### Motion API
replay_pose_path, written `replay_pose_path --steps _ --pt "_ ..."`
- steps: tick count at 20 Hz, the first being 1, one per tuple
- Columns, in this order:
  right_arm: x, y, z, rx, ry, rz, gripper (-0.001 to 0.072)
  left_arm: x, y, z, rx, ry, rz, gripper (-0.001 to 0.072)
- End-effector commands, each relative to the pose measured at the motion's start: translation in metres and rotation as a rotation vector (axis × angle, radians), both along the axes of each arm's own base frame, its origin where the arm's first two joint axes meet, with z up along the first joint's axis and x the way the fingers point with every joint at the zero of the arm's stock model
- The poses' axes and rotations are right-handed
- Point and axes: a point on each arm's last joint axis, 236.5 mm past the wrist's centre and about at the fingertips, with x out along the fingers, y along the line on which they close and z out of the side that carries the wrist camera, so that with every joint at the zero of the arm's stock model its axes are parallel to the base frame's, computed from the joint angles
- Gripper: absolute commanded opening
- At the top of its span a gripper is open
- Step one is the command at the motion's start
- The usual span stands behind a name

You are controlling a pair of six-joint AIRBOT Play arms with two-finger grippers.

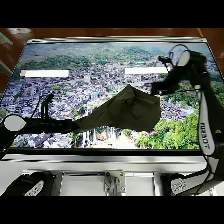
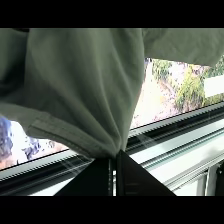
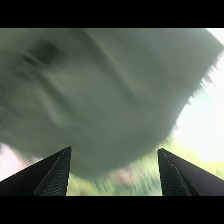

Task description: Fold the shirts.

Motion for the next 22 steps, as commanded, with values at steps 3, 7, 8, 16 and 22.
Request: replay_pose_path --steps 3,7,8,16,22 --pt "-0.093 -0.03 -0.015 0.319 0.242 -0.311 0.0642 0.001 0.0 -0.001 0.003 -0.014 -0.007 0.004" --pt "-0.122 -0.006 -0.071 0.398 0.257 -0.47 0.0642 0.001 0.0 -0.001 0.003 -0.014 -0.007 0.0041" --pt "-0.119 0.004 -0.081 0.413 0.242 -0.495 0.0642 0.001 0.0 -0.001 0.003 -0.014 -0.007 0.004" --pt "-0.105 0.033 -0.126 0.391 0.219 -0.574 0.0641 0.001 0.0 0.0 0.003 -0.015 -0.008 0.004" --pt "-0.1 0.05 -0.139 0.374 0.203 -0.541 0.0563 0.001 0.0 -0.001 0.003 -0.014 -0.008 0.004"
